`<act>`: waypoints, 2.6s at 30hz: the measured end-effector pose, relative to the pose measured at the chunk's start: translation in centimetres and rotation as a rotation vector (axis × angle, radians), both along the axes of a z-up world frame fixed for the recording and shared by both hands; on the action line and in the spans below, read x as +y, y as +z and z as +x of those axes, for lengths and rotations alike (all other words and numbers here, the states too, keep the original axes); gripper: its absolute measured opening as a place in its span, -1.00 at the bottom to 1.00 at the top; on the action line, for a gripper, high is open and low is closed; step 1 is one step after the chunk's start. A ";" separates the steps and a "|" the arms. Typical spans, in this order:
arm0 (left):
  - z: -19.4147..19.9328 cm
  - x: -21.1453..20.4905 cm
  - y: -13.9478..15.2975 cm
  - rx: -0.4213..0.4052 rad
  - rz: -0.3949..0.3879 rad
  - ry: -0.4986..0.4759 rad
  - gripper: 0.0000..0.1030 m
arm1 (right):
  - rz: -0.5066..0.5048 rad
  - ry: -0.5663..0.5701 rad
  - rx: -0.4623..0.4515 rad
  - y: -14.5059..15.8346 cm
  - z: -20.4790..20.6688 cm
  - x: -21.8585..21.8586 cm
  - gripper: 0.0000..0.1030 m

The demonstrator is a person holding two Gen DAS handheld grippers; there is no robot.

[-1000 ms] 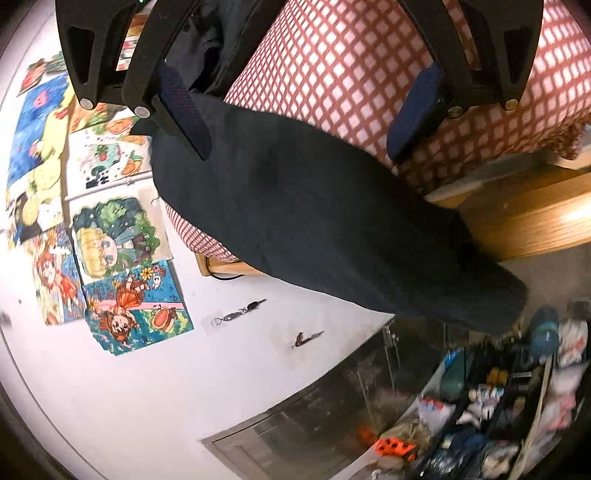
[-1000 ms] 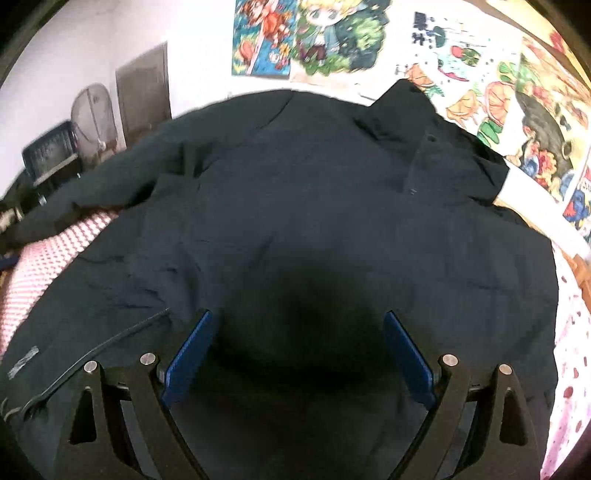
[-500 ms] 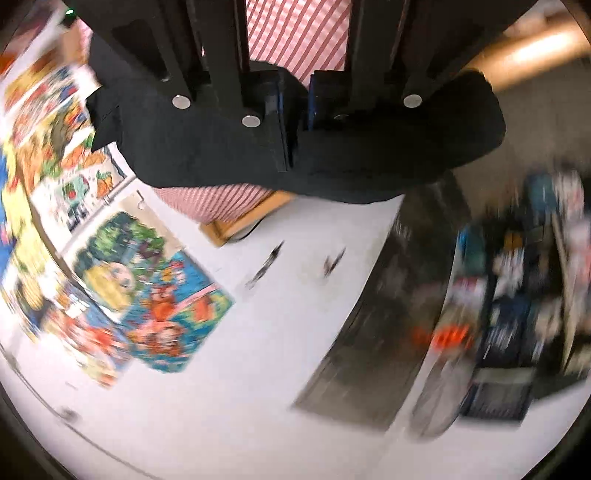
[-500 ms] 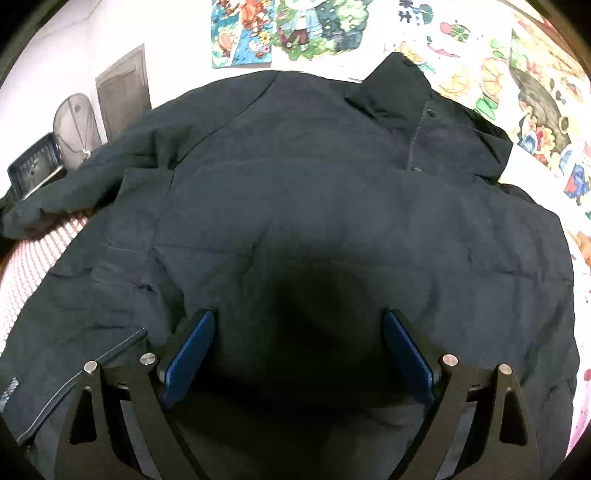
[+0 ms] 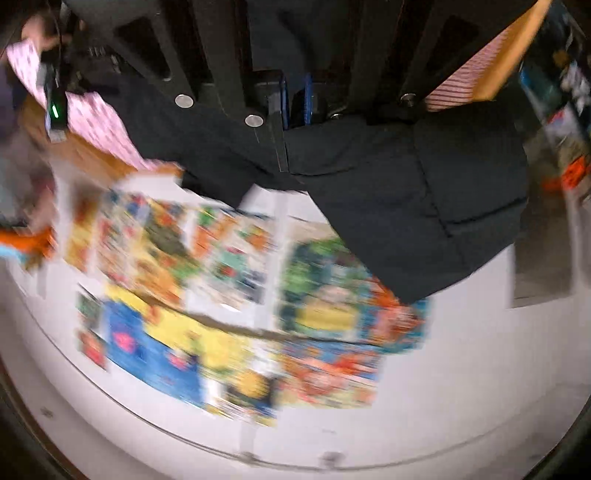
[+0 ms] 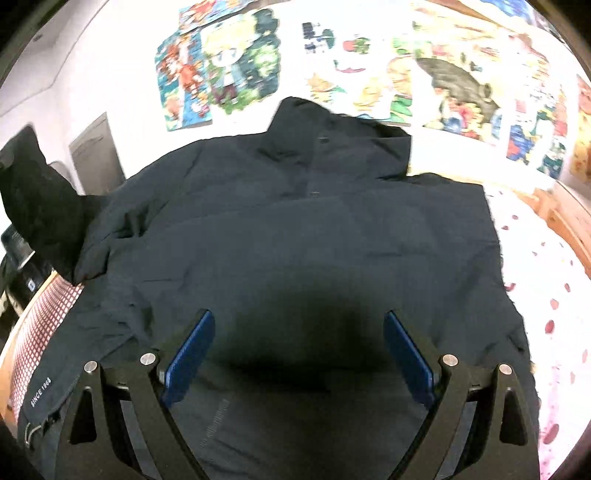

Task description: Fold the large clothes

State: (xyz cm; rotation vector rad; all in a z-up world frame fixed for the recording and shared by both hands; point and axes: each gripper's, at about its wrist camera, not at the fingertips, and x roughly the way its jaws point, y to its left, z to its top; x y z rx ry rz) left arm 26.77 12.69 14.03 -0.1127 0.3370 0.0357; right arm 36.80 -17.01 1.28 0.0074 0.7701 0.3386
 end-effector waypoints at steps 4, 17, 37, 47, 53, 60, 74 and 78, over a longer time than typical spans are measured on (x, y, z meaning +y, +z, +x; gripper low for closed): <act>1.4 -4.7 -2.2 0.114 0.042 -0.203 -0.87 | 0.018 -0.049 0.009 -0.1 0.2 -2.6 0.74; 3.1 -12.3 -10.7 0.456 0.148 -0.418 -0.87 | 0.100 -0.146 0.083 -2.9 1.2 -8.1 0.74; -1.4 -11.9 -12.2 0.559 0.071 -0.538 0.20 | 0.448 -0.001 0.163 -4.9 1.4 -6.5 0.74; -3.7 -4.6 -10.1 0.451 -0.045 -0.267 0.55 | 0.681 -0.029 0.404 -9.0 0.5 -6.3 0.74; -2.7 1.3 -10.0 0.415 -0.203 -0.038 0.67 | 0.553 -0.037 0.444 -10.1 -0.2 -4.7 0.67; -1.4 5.3 -11.2 0.423 -0.341 0.113 0.74 | 0.361 -0.046 0.348 -7.4 -1.1 -3.5 -0.81; 3.1 2.1 -11.0 0.392 -0.178 0.177 0.75 | 0.098 -0.232 -0.146 3.8 2.9 -9.4 -0.92; 5.2 1.0 -11.1 0.388 -0.090 0.202 0.75 | 0.050 -0.294 -0.101 1.4 6.2 -9.9 -0.92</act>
